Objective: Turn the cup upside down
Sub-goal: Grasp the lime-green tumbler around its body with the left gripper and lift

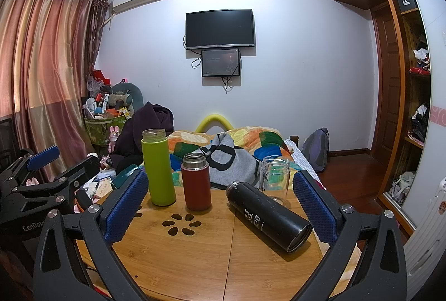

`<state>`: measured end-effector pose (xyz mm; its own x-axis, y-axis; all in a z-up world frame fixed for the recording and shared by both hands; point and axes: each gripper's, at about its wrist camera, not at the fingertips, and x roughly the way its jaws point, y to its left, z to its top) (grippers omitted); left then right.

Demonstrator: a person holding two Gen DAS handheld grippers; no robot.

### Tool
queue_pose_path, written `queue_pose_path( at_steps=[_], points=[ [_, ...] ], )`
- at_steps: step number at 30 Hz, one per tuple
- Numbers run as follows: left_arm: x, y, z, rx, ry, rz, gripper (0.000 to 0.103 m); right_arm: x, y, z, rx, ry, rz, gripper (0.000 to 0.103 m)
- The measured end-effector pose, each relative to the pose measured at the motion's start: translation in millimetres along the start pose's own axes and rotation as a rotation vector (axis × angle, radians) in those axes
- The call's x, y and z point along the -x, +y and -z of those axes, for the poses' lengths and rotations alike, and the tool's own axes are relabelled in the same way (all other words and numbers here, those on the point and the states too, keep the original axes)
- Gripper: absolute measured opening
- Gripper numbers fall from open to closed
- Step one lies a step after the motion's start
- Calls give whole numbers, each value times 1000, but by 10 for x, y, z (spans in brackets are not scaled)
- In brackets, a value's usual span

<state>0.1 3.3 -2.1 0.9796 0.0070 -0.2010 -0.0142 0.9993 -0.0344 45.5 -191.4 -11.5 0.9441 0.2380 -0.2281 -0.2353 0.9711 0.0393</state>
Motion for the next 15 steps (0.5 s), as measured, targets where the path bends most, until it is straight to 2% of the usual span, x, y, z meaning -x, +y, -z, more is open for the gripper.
queue_pose_path(
  at_steps=[7,11,15],
  points=[
    [-155,16,2,-8,36,-1,103,-51,-50,23,-9,13,7,103],
    [-511,85,19,-17,76,-26,103,-134,-192,93,-27,32,18,103],
    [-1171,195,43,-44,184,-65,103,-200,-339,175,-52,51,27,103]
  ],
)
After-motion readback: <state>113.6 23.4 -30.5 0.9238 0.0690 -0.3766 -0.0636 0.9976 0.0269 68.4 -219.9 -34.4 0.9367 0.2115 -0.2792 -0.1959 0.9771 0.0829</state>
